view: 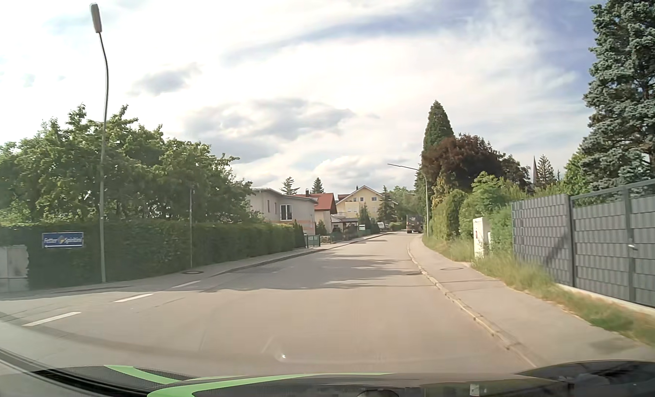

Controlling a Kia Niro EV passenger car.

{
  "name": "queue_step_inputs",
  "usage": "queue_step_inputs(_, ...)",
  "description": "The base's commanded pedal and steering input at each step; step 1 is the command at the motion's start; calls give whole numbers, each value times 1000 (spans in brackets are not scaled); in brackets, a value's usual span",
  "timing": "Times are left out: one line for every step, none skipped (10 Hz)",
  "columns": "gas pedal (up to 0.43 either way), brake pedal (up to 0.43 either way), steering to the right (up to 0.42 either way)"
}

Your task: Follow the waypoints while adhering to traffic rules and regulations

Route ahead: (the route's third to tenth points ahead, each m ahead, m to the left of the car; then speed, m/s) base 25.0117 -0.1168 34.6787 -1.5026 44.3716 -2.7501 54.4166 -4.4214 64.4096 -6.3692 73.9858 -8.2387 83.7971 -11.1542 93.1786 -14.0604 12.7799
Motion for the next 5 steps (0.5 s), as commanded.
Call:
queue_step_inputs(118, 0, 21)
queue_step_inputs(118, 0, 21)
queue_step_inputs(118, 0, 21)
queue_step_inputs(118, 0, 21)
queue_step_inputs(118, 0, 21)
